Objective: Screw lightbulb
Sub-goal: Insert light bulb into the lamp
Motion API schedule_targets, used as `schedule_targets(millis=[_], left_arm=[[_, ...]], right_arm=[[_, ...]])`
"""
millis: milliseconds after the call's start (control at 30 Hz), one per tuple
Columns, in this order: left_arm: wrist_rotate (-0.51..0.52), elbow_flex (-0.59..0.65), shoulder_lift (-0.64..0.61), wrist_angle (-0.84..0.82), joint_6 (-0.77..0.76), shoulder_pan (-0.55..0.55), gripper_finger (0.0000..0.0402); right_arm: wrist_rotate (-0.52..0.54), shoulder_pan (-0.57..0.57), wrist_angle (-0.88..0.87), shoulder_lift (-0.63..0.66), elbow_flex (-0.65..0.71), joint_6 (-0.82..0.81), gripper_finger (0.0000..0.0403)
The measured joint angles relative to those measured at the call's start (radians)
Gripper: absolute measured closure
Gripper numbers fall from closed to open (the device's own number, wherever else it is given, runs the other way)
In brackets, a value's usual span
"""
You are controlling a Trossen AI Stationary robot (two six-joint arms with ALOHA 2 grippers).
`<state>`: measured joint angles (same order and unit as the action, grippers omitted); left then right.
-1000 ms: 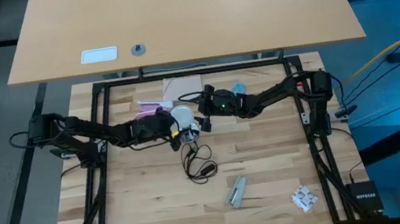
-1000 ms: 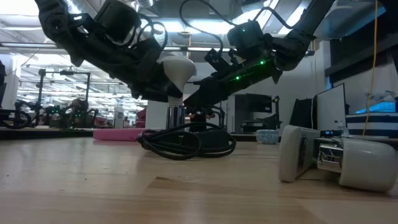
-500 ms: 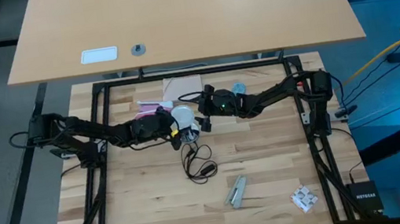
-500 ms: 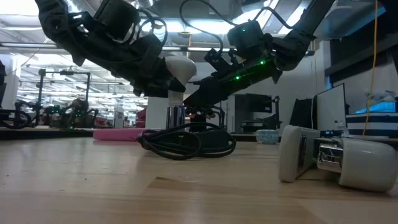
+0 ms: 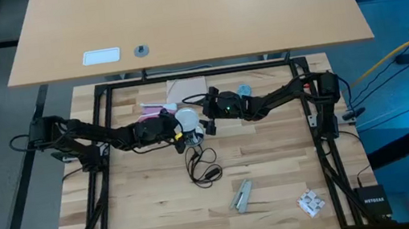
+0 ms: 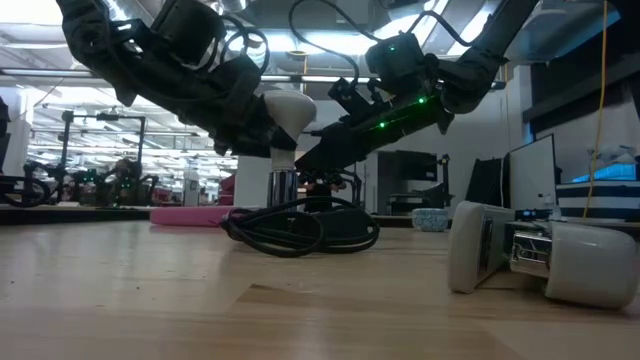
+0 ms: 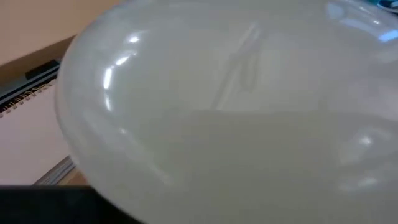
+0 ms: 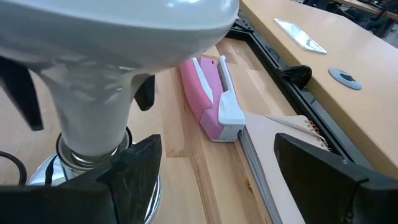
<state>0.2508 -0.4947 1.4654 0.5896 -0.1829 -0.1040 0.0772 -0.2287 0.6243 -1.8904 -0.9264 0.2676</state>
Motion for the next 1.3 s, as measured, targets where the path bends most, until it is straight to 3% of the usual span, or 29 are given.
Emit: schedule_targets(millis=[333, 700, 900, 1067, 1300], left_arm=[[0.0, 0.0, 0.0, -0.004, 0.0, 0.0, 0.0244], [0.0, 0.0, 0.0, -0.003, 0.0, 0.0, 0.0235], [0.0, 0.0, 0.0, -0.003, 0.0, 0.0, 0.0239], [0.0, -0.001, 0.0, -0.003, 0.0, 0.0, 0.0237], [0.0, -0.001, 0.0, -0.005, 0.0, 0.0, 0.0236]], right_arm=[[0.034, -0.001, -0.002, 0.0, 0.0, 0.003, 0.0086], [0.141, -0.001, -0.09, 0.035, 0.0, 0.003, 0.0086], [0.122, 0.002, -0.229, 0.114, 0.0, -0.001, 0.0086], [0.061, 0.048, -0.348, 0.134, 0.0, -0.077, 0.0086], [0.067, 0.183, -0.47, 0.133, 0.0, -0.188, 0.0086]])
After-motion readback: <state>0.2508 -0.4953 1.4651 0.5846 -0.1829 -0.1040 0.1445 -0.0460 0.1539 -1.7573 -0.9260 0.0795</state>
